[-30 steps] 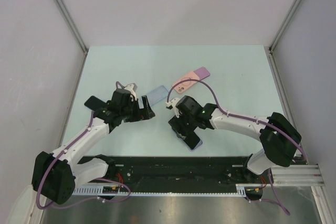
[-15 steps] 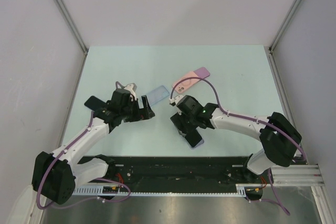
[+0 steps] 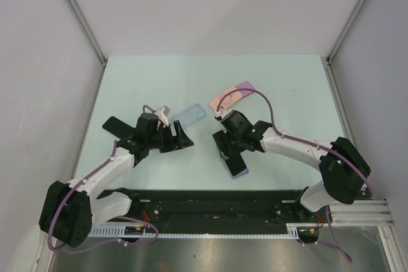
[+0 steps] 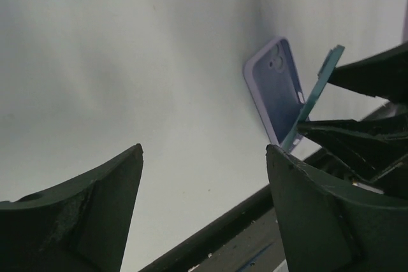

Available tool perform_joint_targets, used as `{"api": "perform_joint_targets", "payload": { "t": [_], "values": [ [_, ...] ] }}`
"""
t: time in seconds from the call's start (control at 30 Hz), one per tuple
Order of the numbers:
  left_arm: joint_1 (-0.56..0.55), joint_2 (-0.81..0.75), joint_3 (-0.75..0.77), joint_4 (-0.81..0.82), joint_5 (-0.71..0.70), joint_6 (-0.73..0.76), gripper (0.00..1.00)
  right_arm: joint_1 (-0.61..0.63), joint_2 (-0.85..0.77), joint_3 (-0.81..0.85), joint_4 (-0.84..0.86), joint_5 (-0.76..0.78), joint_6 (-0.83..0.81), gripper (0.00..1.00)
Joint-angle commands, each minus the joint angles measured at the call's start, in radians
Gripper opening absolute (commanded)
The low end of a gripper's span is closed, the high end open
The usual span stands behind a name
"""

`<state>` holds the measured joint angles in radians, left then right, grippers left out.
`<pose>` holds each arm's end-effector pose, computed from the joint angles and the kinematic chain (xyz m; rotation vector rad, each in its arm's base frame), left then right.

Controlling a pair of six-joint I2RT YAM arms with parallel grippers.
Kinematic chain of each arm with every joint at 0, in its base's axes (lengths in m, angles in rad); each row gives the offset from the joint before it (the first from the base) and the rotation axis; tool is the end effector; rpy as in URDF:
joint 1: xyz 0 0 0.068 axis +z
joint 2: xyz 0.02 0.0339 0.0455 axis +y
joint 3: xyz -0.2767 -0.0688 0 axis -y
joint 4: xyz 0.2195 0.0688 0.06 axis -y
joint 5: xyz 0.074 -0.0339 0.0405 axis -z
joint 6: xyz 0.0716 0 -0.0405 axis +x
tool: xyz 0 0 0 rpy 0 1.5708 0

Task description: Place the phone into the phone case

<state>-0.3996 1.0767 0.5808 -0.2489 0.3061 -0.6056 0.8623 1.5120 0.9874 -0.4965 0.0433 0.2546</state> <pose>0.1897 -0.1035 0.2090 -0.0863 2.4307 -0.8403 0.1974 0.2256 0.2076 -0.7721 2.5162 0.3449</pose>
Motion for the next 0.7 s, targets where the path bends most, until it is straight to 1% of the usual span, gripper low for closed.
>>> {"api": "perform_joint_targets", "payload": {
  "t": [0.0,0.03,0.07,0.2,0.37,0.47,0.67],
  "values": [
    [-0.001,0.029,-0.068,0.279,0.199,-0.132,0.80,0.006,-0.052,-0.004,0.009,0.012,0.011,0.48],
    [-0.007,0.051,-0.062,0.295,0.194,-0.131,0.79,0.006,-0.056,-0.010,0.022,0.012,0.008,0.47],
    [-0.007,0.075,-0.044,0.298,0.191,-0.129,0.75,0.006,-0.068,-0.018,0.030,0.010,0.008,0.47],
    [-0.036,0.210,-0.009,0.339,0.205,-0.138,0.70,0.004,-0.084,-0.044,0.044,0.015,0.020,0.46],
    [-0.114,0.307,0.014,0.410,0.212,-0.169,0.63,0.004,-0.096,-0.059,0.045,0.023,0.051,0.47],
    [-0.154,0.364,0.030,0.454,0.212,-0.184,0.61,0.003,-0.087,-0.069,0.045,0.035,0.064,0.47],
    [-0.193,0.491,0.096,0.459,0.195,-0.195,0.59,0.012,-0.141,-0.122,0.104,0.024,0.041,0.44]
  ]
}}
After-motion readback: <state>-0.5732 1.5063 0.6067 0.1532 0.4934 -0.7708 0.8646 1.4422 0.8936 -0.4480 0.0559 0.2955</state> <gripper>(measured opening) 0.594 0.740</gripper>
